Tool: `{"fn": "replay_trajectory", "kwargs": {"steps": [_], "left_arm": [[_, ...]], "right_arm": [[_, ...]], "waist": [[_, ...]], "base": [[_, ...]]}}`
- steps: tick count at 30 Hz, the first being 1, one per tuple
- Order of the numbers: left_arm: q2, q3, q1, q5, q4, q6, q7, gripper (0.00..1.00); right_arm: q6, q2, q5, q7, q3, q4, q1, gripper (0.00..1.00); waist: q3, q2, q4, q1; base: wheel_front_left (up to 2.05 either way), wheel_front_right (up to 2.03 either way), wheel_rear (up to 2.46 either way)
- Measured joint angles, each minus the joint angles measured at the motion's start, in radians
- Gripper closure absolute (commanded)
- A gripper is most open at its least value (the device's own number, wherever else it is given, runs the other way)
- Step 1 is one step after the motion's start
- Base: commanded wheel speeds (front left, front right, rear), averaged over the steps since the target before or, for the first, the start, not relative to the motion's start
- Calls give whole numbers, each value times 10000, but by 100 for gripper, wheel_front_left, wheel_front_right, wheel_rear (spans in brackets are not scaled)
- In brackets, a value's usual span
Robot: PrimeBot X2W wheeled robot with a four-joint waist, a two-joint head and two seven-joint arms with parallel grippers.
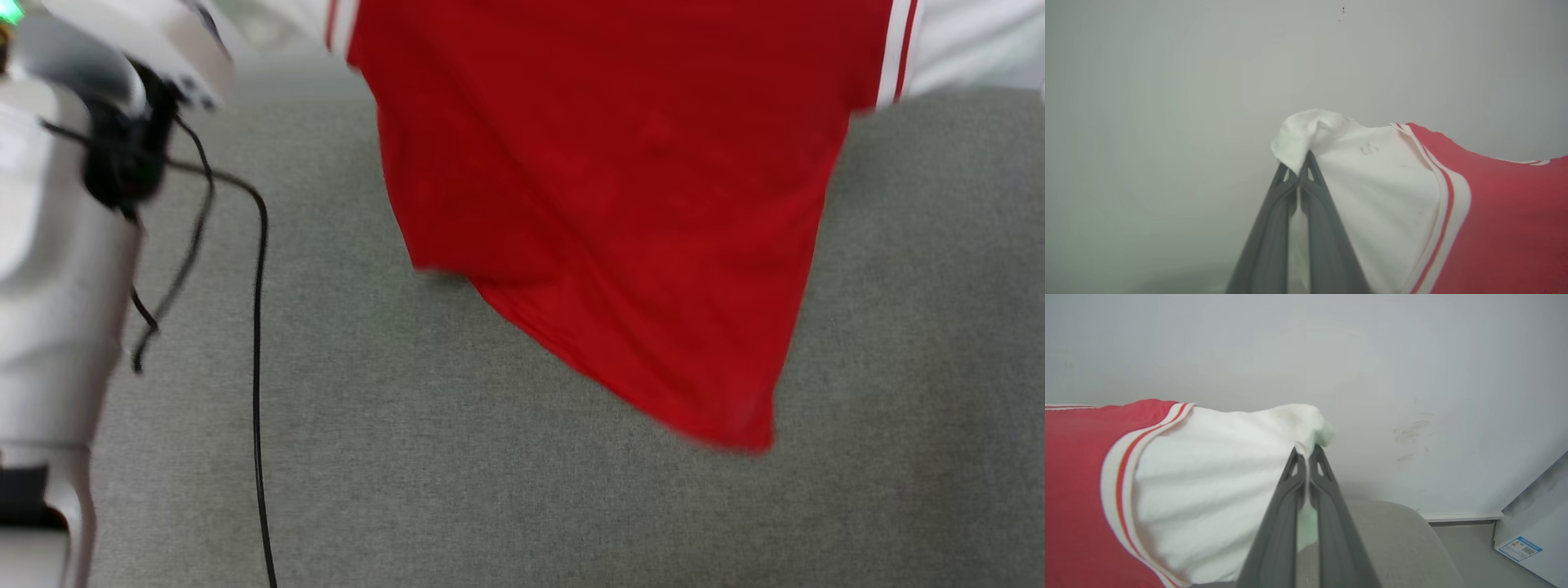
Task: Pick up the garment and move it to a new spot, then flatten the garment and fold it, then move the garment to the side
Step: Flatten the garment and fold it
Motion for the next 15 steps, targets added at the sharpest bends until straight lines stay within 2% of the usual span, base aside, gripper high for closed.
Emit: {"fn": "replay_trajectory", "kwargs": {"steps": [10, 15], "left_arm": [[410, 399, -3281, 303, 1269, -263, -997, 100], [537, 445, -4172, 403, 1603, -391, -1329, 100]], "right_arm": [[4, 228, -1005, -1411, -157, 1227, -3921, 100], [4, 267, -1338, -1808, -138, 1701, -5133, 100]], "waist": [[1196, 0, -350, 1], [1743, 0, -489, 1]], "base": [[0, 0, 0], [0, 0, 0]]}}
